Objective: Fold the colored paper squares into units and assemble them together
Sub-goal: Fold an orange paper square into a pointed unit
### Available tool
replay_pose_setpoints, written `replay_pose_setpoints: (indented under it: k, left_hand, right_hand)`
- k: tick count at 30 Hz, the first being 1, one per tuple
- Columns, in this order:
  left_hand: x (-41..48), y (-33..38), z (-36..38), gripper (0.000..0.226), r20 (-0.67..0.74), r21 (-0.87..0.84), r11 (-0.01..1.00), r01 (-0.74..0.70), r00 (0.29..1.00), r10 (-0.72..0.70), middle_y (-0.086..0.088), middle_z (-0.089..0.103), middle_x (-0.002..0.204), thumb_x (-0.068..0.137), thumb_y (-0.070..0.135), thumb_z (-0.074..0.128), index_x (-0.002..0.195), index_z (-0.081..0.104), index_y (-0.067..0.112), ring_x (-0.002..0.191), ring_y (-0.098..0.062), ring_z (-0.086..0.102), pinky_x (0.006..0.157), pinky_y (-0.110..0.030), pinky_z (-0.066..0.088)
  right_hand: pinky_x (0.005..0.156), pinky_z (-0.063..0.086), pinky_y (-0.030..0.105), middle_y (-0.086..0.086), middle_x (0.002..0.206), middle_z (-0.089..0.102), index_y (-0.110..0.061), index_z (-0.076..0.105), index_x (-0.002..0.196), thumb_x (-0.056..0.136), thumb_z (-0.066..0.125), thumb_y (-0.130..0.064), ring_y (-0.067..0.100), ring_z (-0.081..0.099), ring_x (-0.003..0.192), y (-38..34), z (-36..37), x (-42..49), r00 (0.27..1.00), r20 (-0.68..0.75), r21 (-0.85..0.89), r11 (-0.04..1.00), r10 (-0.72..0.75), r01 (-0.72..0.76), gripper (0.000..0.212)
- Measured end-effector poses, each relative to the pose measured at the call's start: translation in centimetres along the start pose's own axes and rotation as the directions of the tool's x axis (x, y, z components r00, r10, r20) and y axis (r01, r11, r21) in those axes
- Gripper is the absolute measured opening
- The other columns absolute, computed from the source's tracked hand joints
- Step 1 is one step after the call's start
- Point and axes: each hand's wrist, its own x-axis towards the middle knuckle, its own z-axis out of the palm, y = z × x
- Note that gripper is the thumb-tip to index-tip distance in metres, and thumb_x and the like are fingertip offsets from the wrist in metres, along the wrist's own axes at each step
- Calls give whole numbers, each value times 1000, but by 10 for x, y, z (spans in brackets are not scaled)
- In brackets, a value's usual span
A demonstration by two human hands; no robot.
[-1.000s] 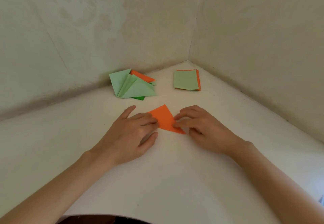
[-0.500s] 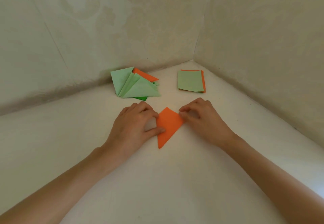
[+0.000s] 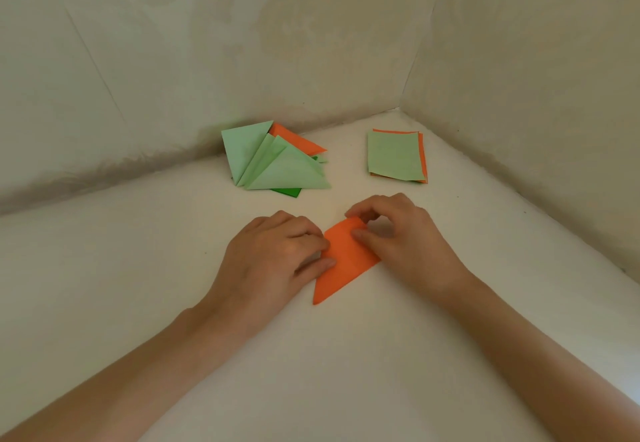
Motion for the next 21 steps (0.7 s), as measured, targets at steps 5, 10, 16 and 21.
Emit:
replay_pose_setpoints:
  k: [5,10,16,21]
  left_hand:
    - [0,1,1,36,-8,-5,1000,10,1000,-10,11,67,91,85,45,46,89,73,22,85,-9,51,71,-20,34]
    - [-1,2,-1,37,9,17,1000,1,1000,-1,9,68,92,86,43,45,87,74,21,85,-13,56,71,-22,35]
    - [0,2,-2,37,16,23,1000,-1,1000,0,8,69,93,88,43,45,87,75,20,84,-15,58,71,-24,36]
    - [0,2,-2,37,33,26,1000,2,999,-3,8,69,94,88,42,44,88,75,20,84,-16,59,71,-24,36]
  right_hand:
    - [75,41,35,-5,82,66,-16,71,86,82,59,-15,21,54,82,11,8,-6,935,-98,-220,923,-342,314,12]
    - [75,34,29,-2,83,66,-15,73,81,86,53,-21,18,47,86,14,7,-6,854,-58,-301,825,-517,479,21]
    - [75,36,33,-2,85,67,-15,74,80,85,55,-18,19,48,87,18,6,-3,825,-32,-285,797,-564,533,20]
    - [77,33,30,-2,85,69,-14,74,80,84,56,-15,18,49,89,21,3,-1,794,-4,-266,766,-607,584,19]
